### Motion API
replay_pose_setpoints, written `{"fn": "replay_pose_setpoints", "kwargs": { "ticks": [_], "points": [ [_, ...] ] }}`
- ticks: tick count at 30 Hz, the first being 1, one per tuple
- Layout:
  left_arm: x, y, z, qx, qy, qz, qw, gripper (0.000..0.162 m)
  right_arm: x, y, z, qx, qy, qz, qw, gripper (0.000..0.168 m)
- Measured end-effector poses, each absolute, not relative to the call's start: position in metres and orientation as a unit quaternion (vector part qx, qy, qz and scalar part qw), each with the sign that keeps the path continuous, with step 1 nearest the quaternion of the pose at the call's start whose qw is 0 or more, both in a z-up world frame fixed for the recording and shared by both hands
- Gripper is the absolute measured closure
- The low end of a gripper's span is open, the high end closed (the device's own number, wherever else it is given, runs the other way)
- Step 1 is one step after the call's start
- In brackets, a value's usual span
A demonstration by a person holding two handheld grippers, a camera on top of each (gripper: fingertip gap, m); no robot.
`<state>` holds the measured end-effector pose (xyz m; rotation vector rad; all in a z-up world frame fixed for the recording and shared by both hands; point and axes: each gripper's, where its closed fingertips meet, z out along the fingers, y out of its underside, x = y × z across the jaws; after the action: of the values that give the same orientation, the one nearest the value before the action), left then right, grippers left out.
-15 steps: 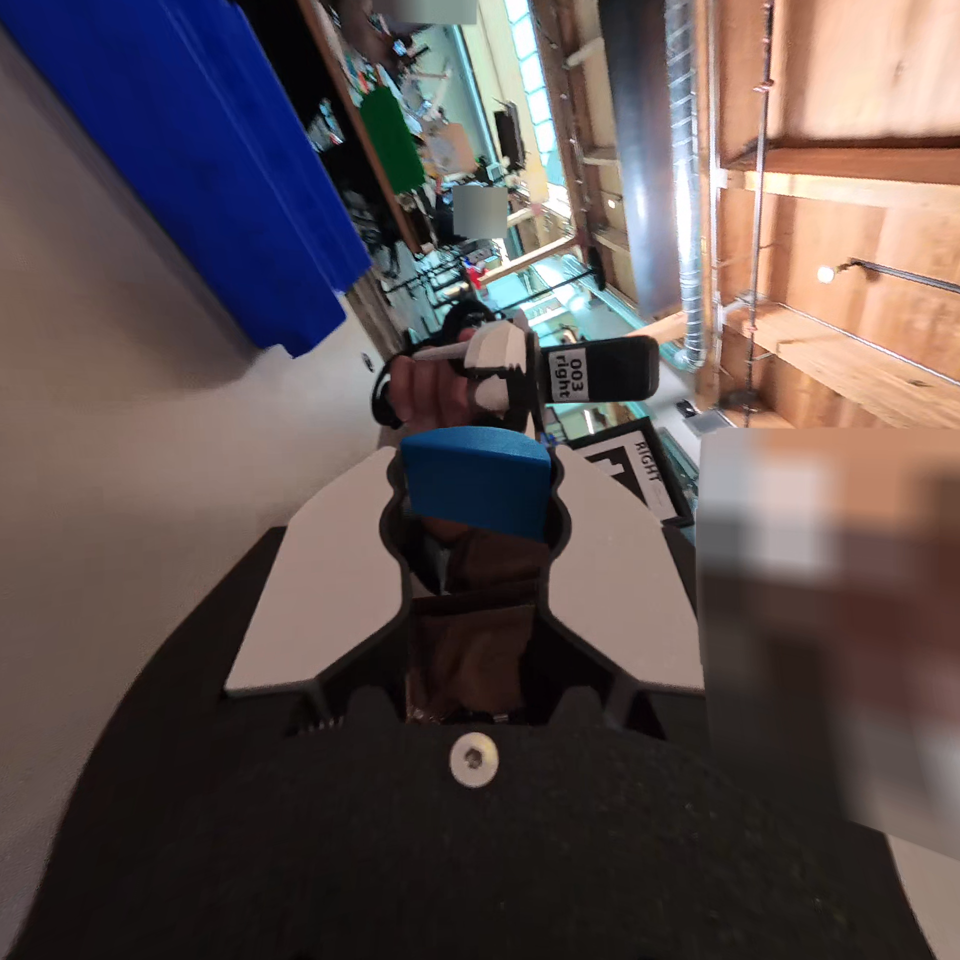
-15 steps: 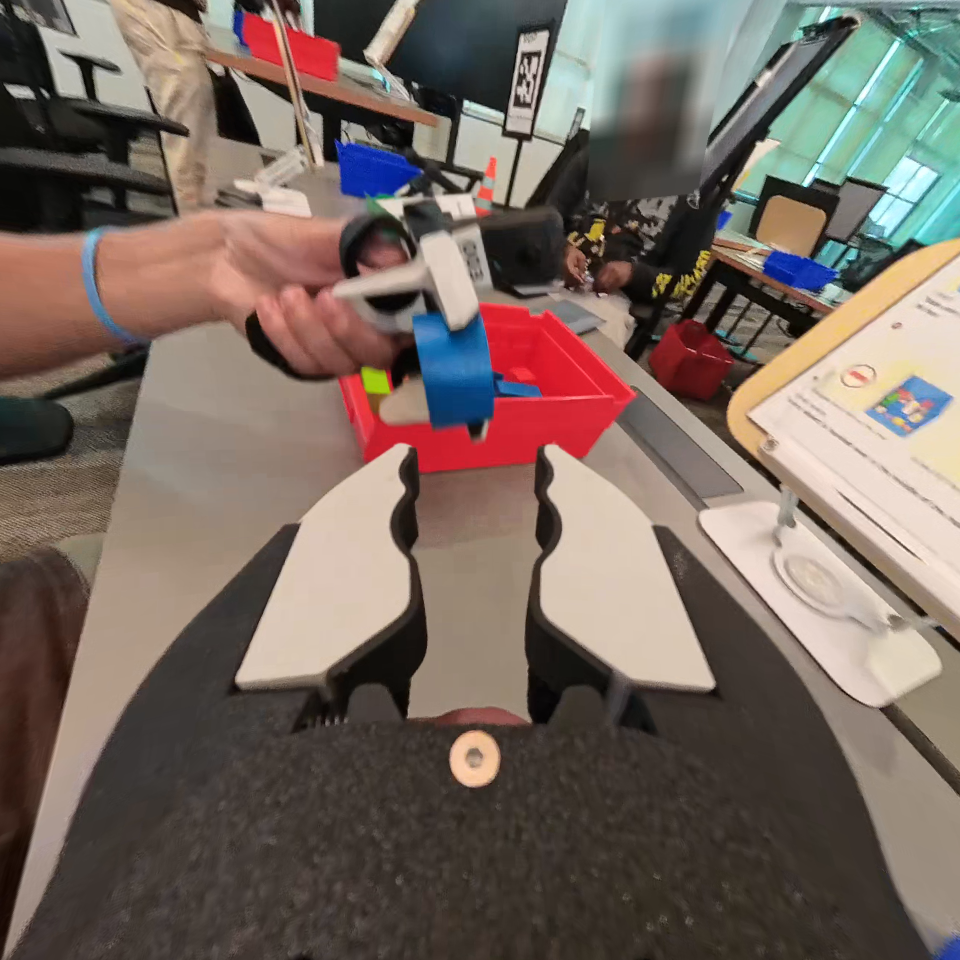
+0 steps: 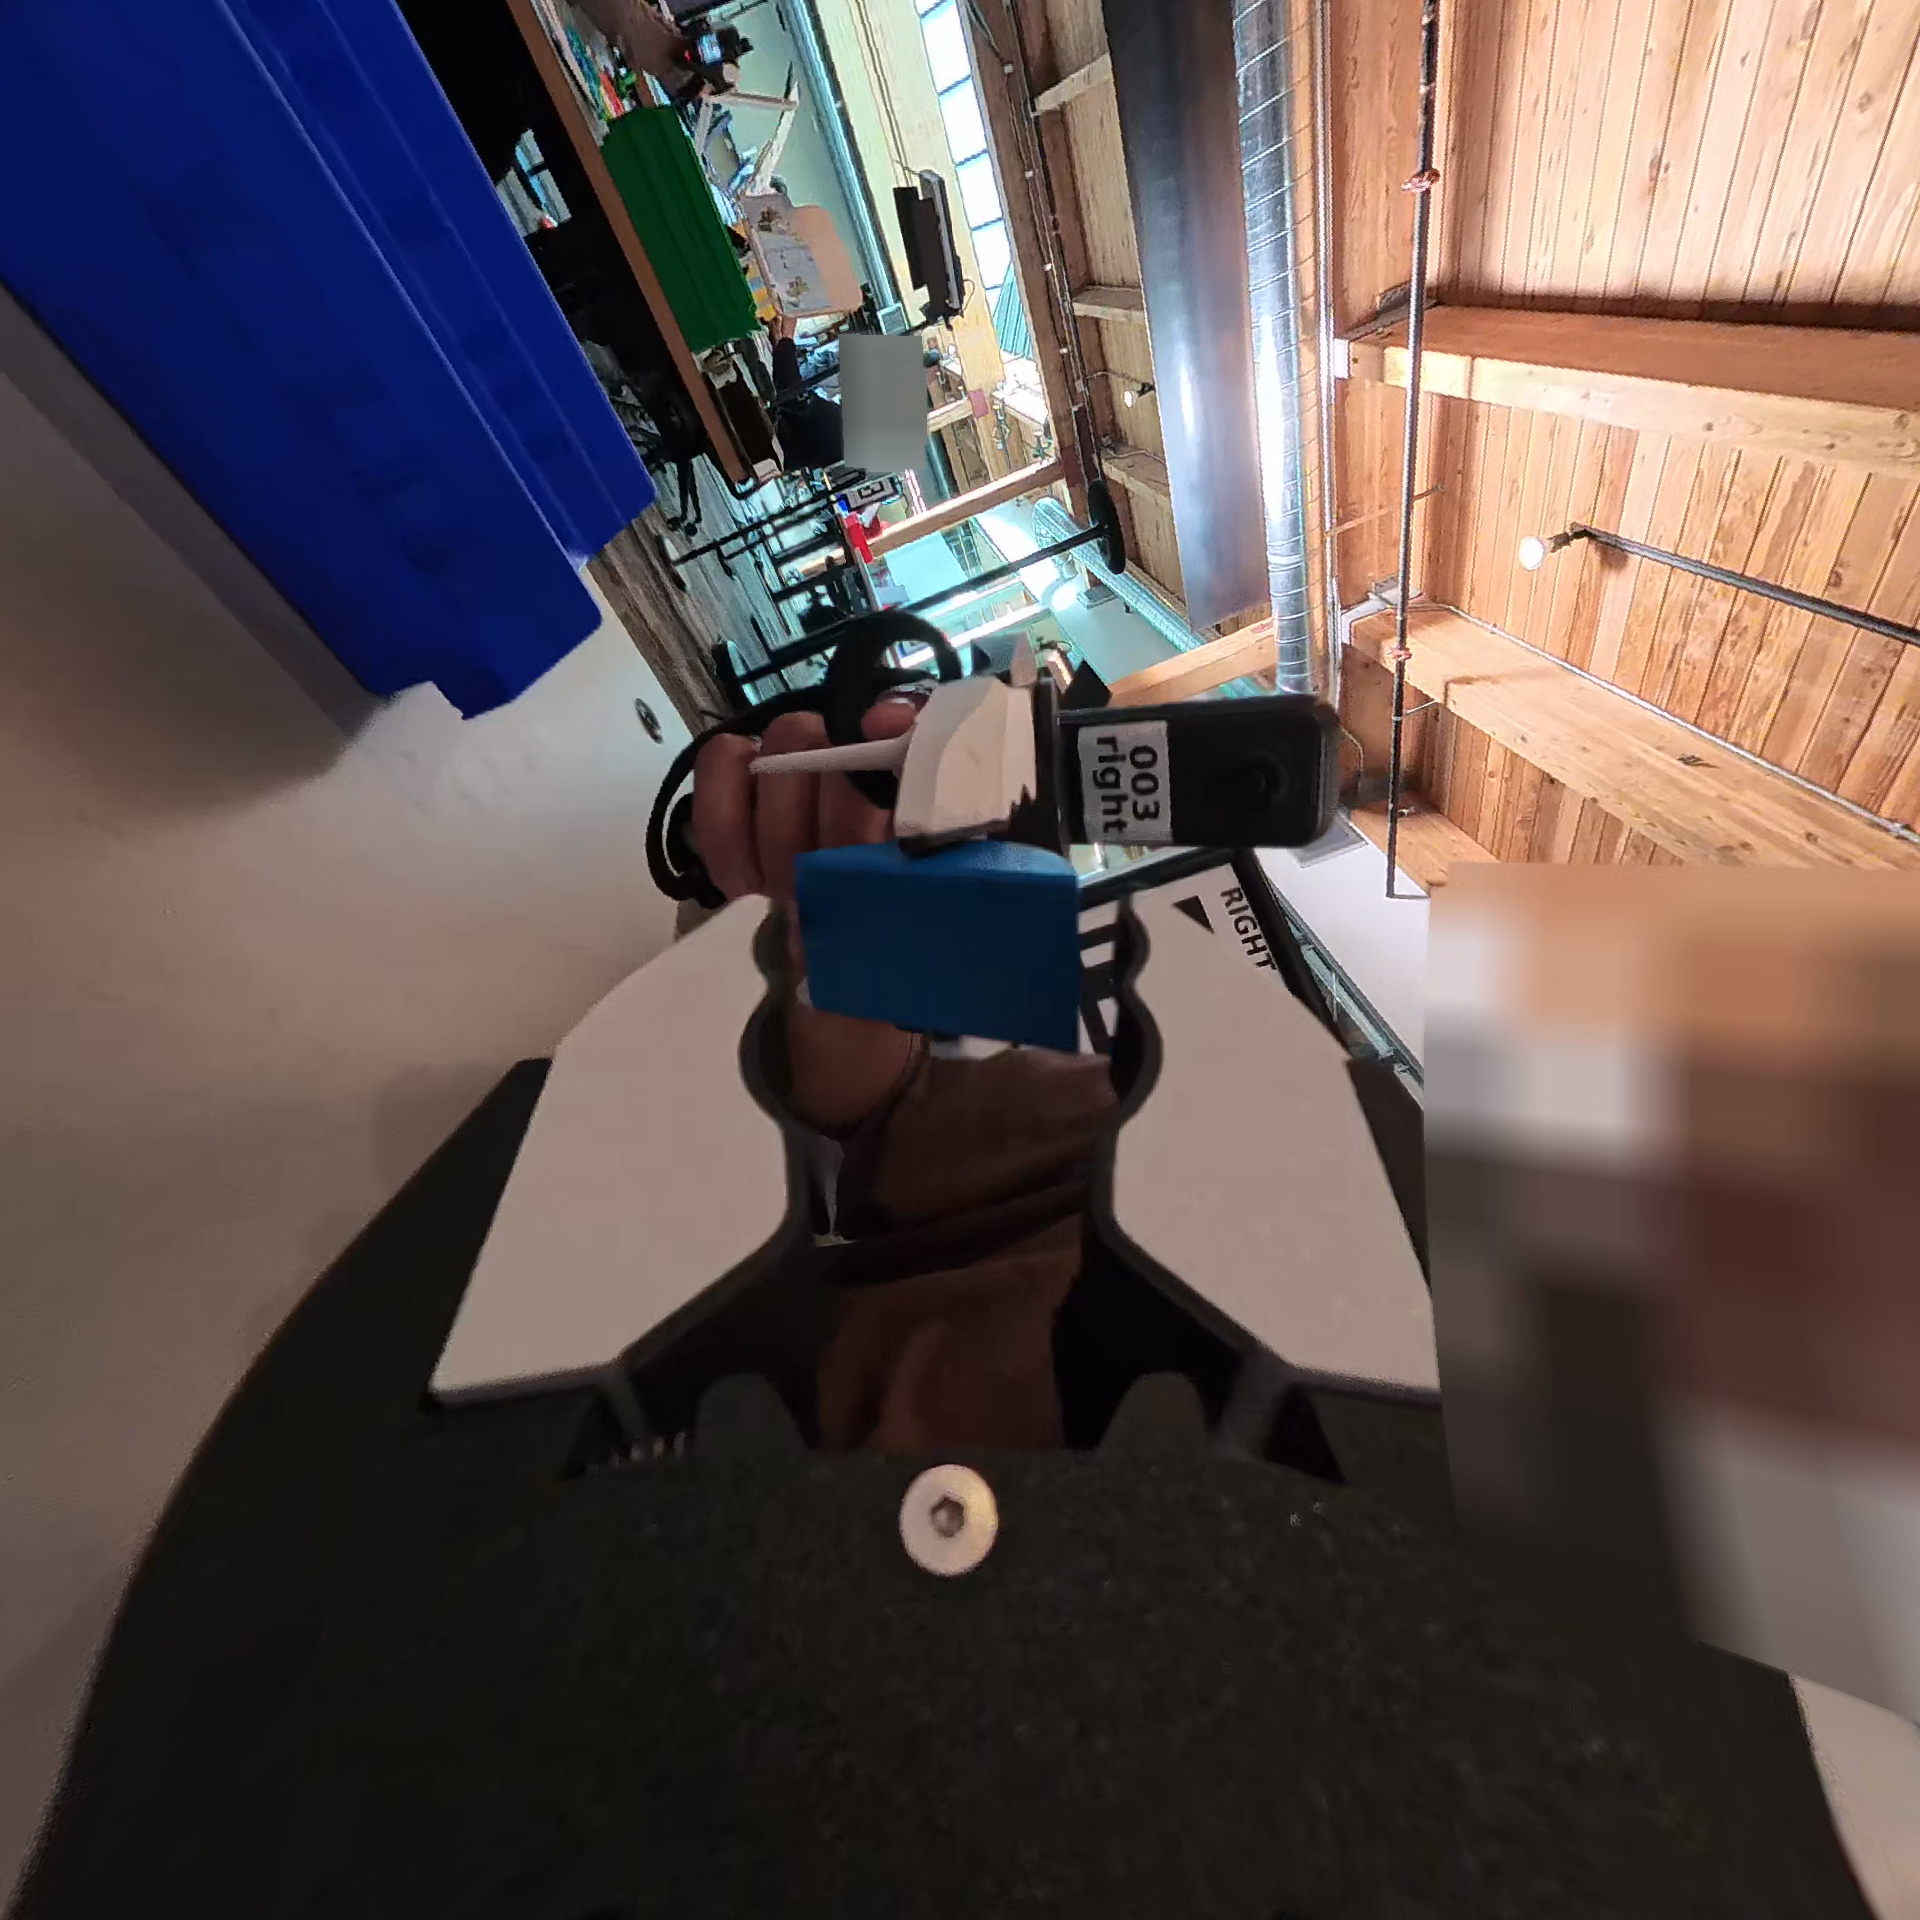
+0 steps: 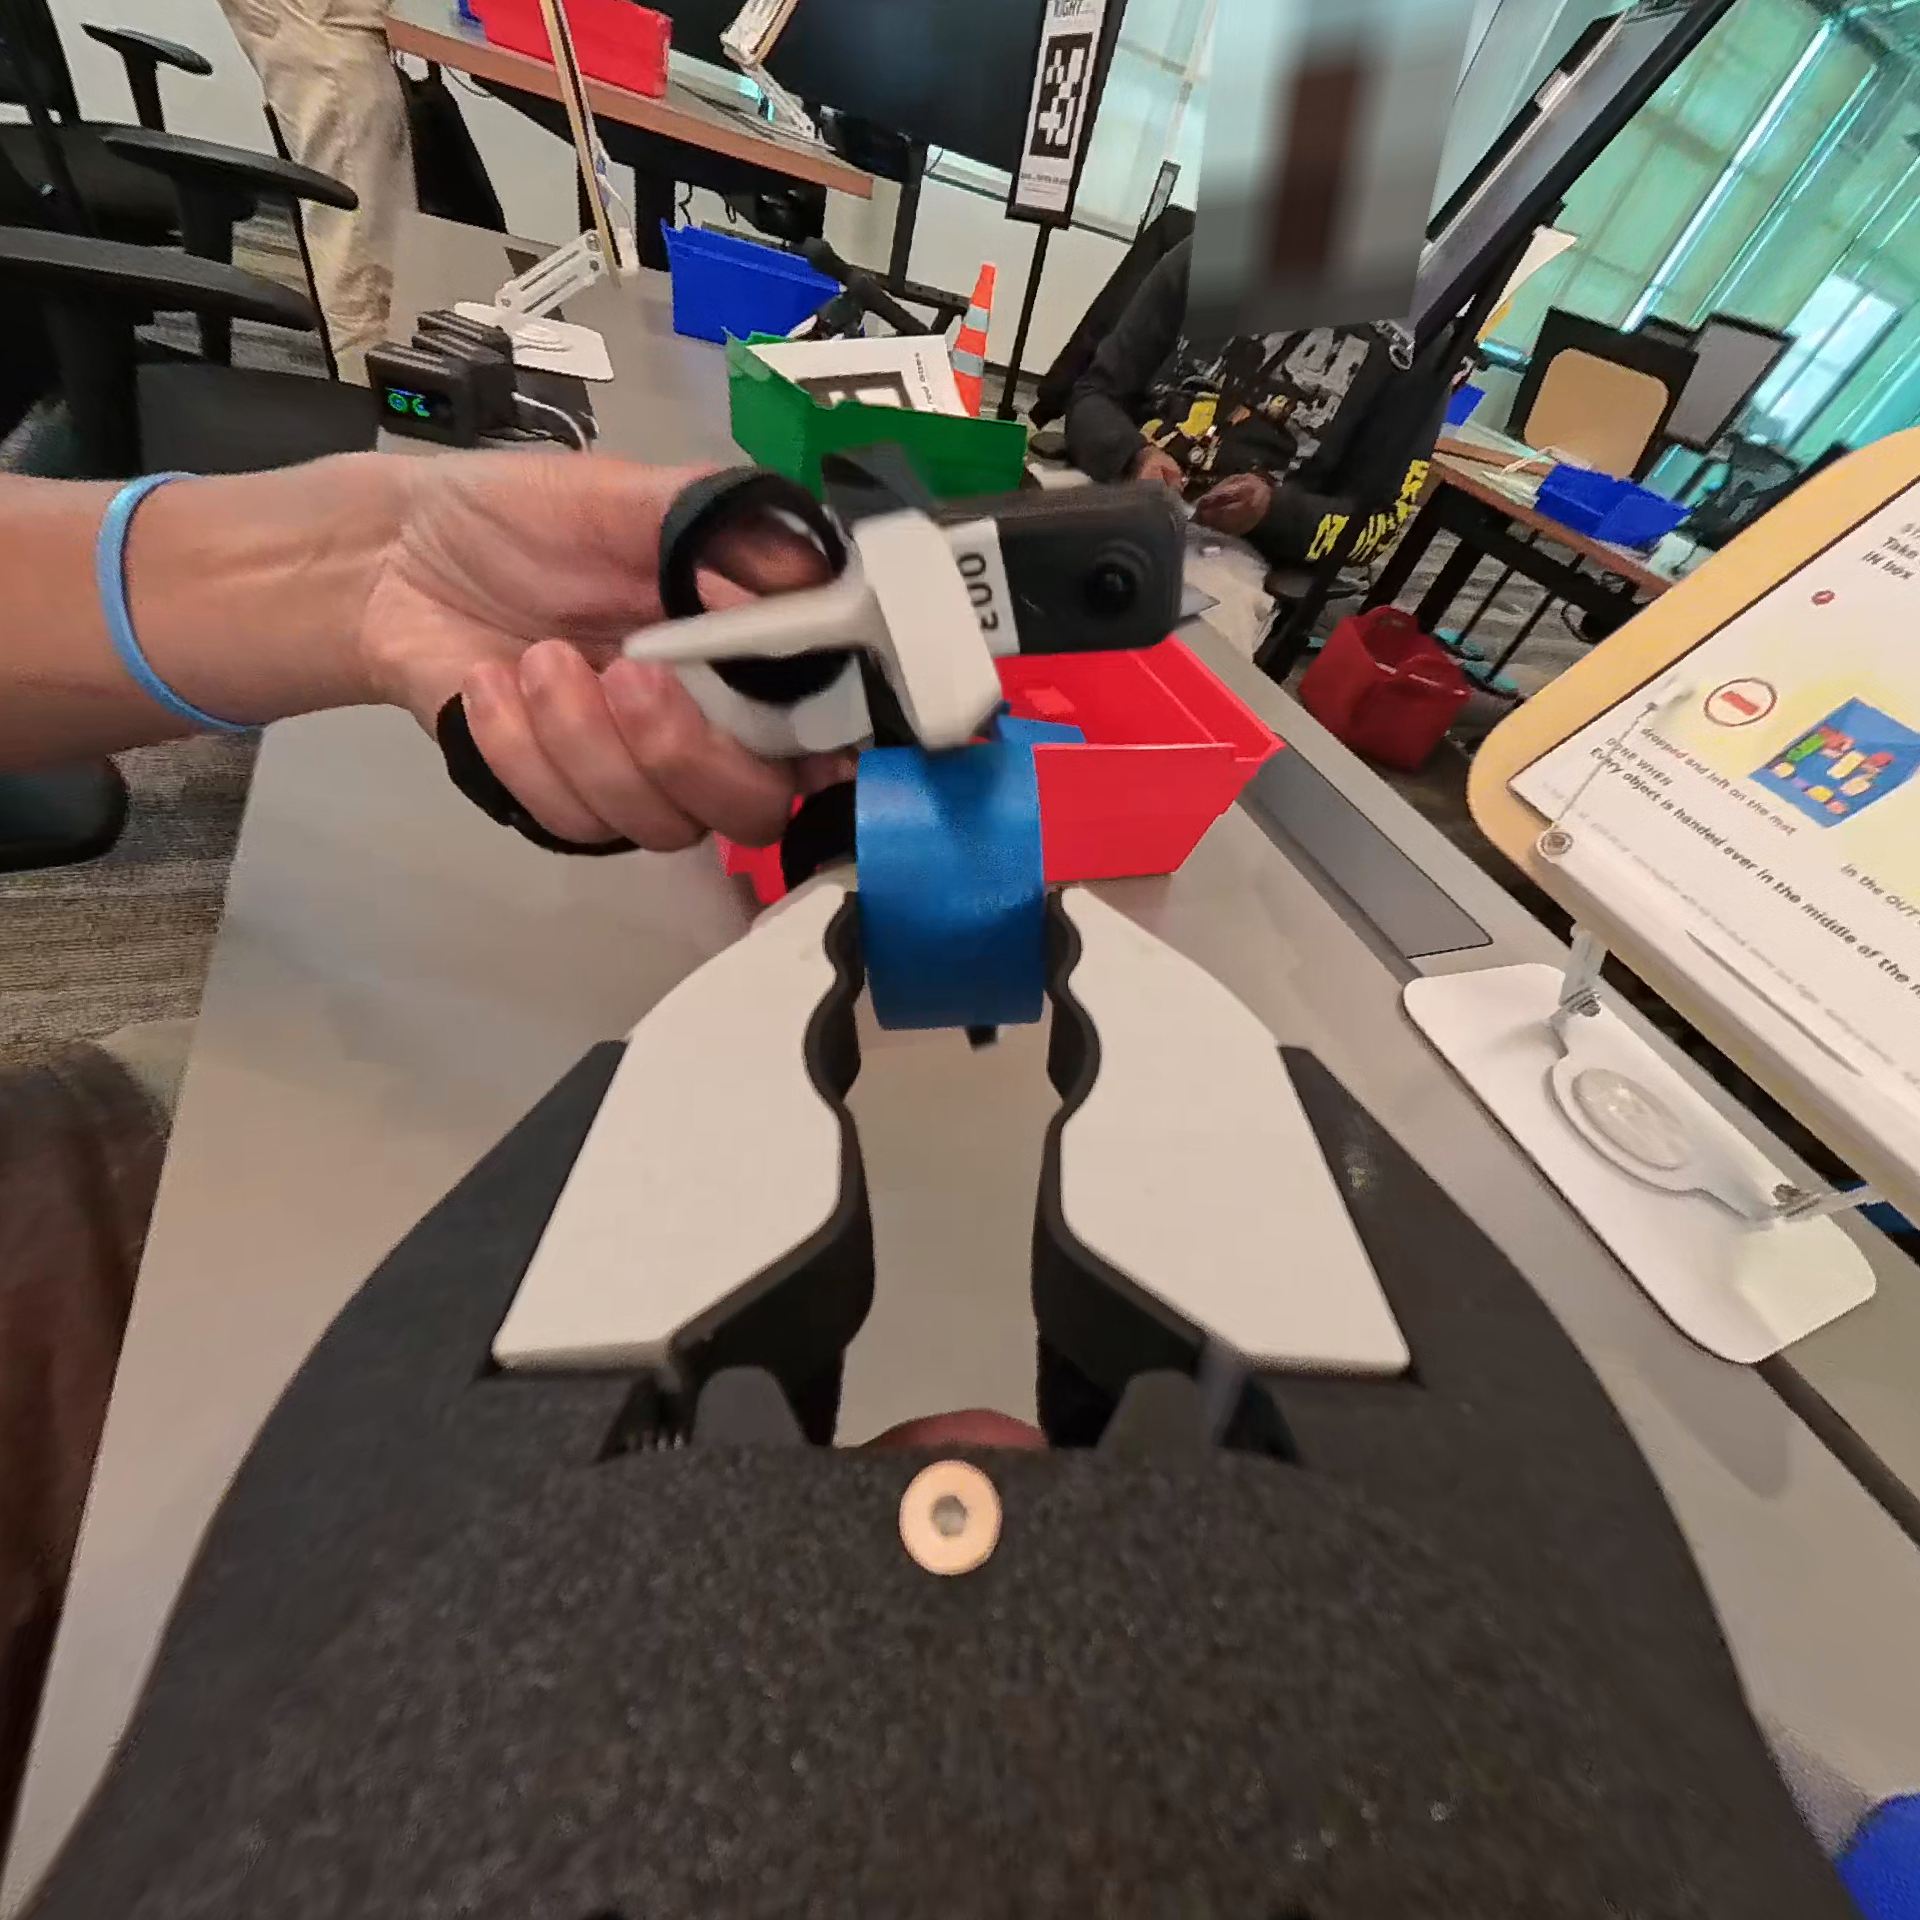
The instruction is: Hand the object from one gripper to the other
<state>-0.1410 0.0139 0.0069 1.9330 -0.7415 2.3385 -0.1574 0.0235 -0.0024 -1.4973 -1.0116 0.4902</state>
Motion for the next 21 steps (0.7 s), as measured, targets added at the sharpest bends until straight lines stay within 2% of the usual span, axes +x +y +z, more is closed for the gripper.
{"fn": "replay_pose_setpoints", "kwargs": {
  "ticks": [1, 3, 7, 12, 16, 21],
  "points": [
    [-0.145, 0.012, 0.006, 0.622, -0.240, 0.745, -0.003, 0.093, -0.154, 0.021, -0.004, -0.650, -0.434, 0.217, 0.586, 0.136],
    [-0.159, 0.008, 0.000, 0.641, -0.250, 0.724, -0.045, 0.090, -0.142, 0.015, -0.004, -0.660, -0.427, 0.221, 0.577, 0.136],
    [-0.190, -0.016, -0.027, 0.693, -0.282, 0.637, -0.183, 0.096, -0.078, 0.012, 0.009, -0.696, -0.376, 0.191, 0.582, 0.135],
    [-0.215, -0.053, -0.074, 0.706, -0.259, 0.609, -0.251, 0.100, 0.056, 0.041, 0.022, -0.785, -0.231, 0.118, 0.562, 0.135],
    [-0.219, -0.062, -0.114, 0.736, -0.264, 0.566, -0.261, 0.103, 0.142, 0.082, -0.010, -0.866, -0.125, 0.077, 0.478, 0.136],
    [-0.213, -0.065, -0.119, 0.737, -0.288, 0.557, -0.253, 0.104, 0.189, 0.132, -0.086, -0.942, -0.056, 0.065, 0.325, 0.134]
  ]
}}
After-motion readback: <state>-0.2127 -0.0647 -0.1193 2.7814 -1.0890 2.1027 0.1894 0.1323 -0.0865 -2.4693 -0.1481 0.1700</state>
